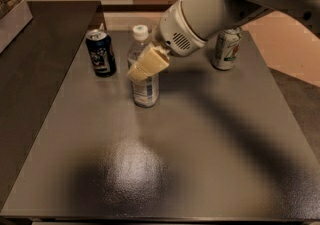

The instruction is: Knock blue plastic bottle over

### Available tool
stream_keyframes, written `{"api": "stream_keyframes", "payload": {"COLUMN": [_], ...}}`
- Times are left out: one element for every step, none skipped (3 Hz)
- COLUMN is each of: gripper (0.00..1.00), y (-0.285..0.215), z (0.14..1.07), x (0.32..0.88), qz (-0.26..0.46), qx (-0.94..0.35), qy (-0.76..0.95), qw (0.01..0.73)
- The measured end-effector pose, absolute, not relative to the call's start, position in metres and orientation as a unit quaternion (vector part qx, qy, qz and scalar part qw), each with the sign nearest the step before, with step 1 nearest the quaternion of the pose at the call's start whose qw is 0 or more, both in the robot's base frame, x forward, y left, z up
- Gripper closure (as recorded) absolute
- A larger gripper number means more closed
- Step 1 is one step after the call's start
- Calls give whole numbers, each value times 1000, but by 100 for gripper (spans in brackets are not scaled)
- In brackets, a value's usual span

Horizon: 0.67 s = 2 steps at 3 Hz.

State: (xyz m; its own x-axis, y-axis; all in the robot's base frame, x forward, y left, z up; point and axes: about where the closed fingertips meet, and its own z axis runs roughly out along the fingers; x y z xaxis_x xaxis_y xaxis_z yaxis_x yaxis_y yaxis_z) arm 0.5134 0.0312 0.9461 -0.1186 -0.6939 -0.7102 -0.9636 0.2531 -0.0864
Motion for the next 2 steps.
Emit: {"api": "stream_keyframes", "payload": {"gripper": [64, 87], "y": [30, 24], "z": [949, 963], "x": [513, 513], "qz": [202, 195], "qx": [-575, -575], "qy": [722, 724], "qw": [328, 326]}}
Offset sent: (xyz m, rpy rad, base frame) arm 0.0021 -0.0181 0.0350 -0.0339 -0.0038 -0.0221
